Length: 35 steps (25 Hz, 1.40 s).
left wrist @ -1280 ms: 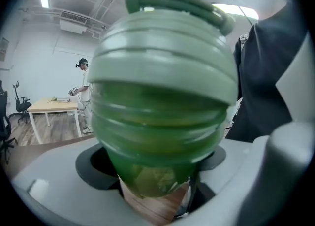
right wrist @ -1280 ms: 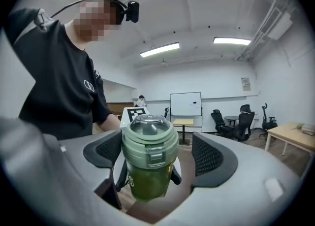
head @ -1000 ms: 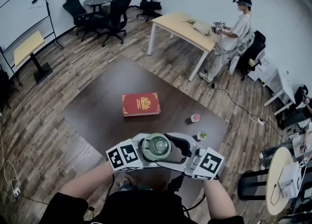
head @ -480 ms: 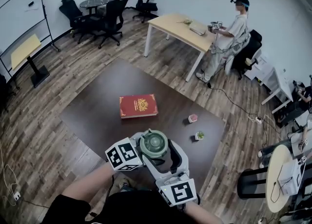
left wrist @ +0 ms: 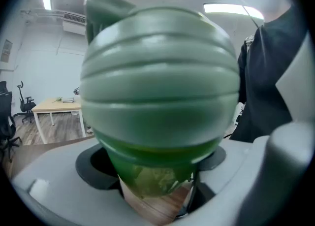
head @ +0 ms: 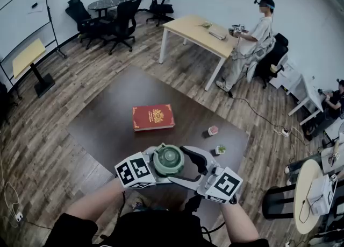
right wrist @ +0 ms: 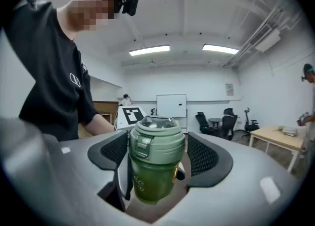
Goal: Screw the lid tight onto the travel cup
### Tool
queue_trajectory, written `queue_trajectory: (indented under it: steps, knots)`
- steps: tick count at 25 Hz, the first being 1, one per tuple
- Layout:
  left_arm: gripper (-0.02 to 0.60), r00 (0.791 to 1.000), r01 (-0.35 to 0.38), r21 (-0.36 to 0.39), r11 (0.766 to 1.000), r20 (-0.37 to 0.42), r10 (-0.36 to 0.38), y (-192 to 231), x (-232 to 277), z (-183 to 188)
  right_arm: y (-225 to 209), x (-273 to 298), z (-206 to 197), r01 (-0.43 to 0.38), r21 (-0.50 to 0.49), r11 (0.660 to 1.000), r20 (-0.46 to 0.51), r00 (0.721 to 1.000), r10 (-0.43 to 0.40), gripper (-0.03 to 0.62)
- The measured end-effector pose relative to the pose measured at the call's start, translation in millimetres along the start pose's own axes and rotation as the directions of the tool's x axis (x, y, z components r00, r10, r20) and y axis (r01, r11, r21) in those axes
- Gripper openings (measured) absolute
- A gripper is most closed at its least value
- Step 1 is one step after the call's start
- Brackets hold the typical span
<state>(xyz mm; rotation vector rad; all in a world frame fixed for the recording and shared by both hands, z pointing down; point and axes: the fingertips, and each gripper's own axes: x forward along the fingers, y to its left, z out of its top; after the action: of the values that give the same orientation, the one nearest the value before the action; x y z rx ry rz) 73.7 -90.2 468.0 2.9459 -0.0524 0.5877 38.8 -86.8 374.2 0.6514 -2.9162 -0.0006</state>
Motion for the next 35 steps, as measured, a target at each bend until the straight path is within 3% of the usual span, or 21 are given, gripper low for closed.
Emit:
queue_trajectory:
  steps: [2, 4, 6, 8, 10, 13, 15, 16, 17, 19, 22, 24, 27, 30, 32, 35]
  knots:
    - [0.411, 1.0, 0.0, 0.001, 1.0, -0.001, 0.0, -1.9, 0.6, -0.7, 1.9, 2.8, -0.4, -0.076, -0.015, 0.997, -0.027, 0.997, 0.075, 0.382]
    - [0.411, 1.0, -0.008, -0.008, 1.0, 0.005, 0.008, 0.0, -0.5, -0.4, 1.1, 6.1, 1.0, -0.096, -0.02, 0.995, -0.035, 0.995, 0.095, 0.382]
    - [0.41, 1.0, -0.026, -0.023, 0.999, 0.013, 0.026, 4.7, -2.2, 0.9, -2.2, 8.4, 3.4, -0.043, -0.001, 0.999, -0.016, 0.999, 0.043, 0.38]
    - [0.411, 0.999, -0.044, -0.046, 0.998, 0.02, 0.045, 9.6, -3.6, 2.5, -5.8, 9.9, 5.4, 0.095, 0.035, 0.995, 0.021, 0.995, -0.096, 0.379]
    - [0.411, 0.998, -0.057, -0.06, 0.997, 0.021, 0.058, 12.1, -5.0, 1.8, -5.3, 12.3, 7.1, 0.29, 0.044, 0.956, 0.057, 0.955, -0.292, 0.377]
    - [0.411, 0.998, -0.063, -0.053, 0.997, 0.017, 0.064, 9.9, -3.6, 1.1, 1.4, 13.2, 8.6, 0.546, 0.001, 0.838, 0.084, 0.835, -0.544, 0.376]
    - [0.411, 0.998, -0.061, -0.052, 0.997, 0.018, 0.062, 8.1, -2.4, 2.3, 4.0, 12.3, 5.2, 0.62, 0.003, 0.784, 0.062, 0.783, -0.619, 0.376]
    - [0.411, 0.998, -0.062, -0.054, 0.997, 0.018, 0.063, 7.6, -2.5, 2.1, 4.8, 12.5, 3.4, 0.623, 0.015, 0.782, 0.049, 0.781, -0.623, 0.377]
    - [0.411, 0.998, -0.063, -0.057, 0.996, 0.016, 0.064, 7.4, -3.0, 1.4, 5.5, 12.9, 2.4, 0.605, 0.032, 0.795, 0.042, 0.794, -0.606, 0.379]
    - [0.411, 0.998, -0.065, -0.061, 0.996, 0.009, 0.066, 7.6, -3.9, -0.7, 7.2, 12.0, 3.4, 0.518, 0.076, 0.852, 0.054, 0.851, -0.523, 0.379]
    - [0.411, 0.998, -0.061, -0.059, 0.996, 0.005, 0.061, 7.4, -5.3, -1.2, 8.0, 2.5, 6.3, 0.316, 0.064, 0.947, 0.077, 0.944, -0.32, 0.387]
    - [0.411, 0.999, -0.05, -0.056, 0.997, 0.005, 0.05, 5.8, -6.4, -0.1, 4.4, -5.3, 6.9, 0.171, 0.061, 0.983, 0.072, 0.982, -0.175, 0.387]
    - [0.411, 1.0, -0.027, -0.04, 0.999, -0.003, 0.027, -1.5, -3.2, -0.4, -0.9, -12.7, 6.5, -0.044, 0.074, 0.996, 0.055, 0.998, 0.04, 0.385]
    - [0.411, 1.0, -0.019, -0.031, 0.999, -0.013, 0.019, -6.1, 1.0, -1.9, 0.2, -8.4, 2.6, -0.202, 0.049, 0.978, -0.001, 0.979, 0.202, 0.385]
    - [0.411, 1.0, -0.027, -0.04, 0.999, -0.004, 0.026, -5.0, 1.1, -0.1, 0.9, -4.4, 5.0, -0.229, 0.063, 0.971, -0.004, 0.973, 0.23, 0.383]
    - [0.411, 0.998, -0.061, -0.053, 0.997, 0.012, 0.062, 2.8, -1.9, 4.1, -1.7, -0.1, 11.8, -0.118, 0.064, 0.991, 0.044, 0.992, 0.115, 0.38]
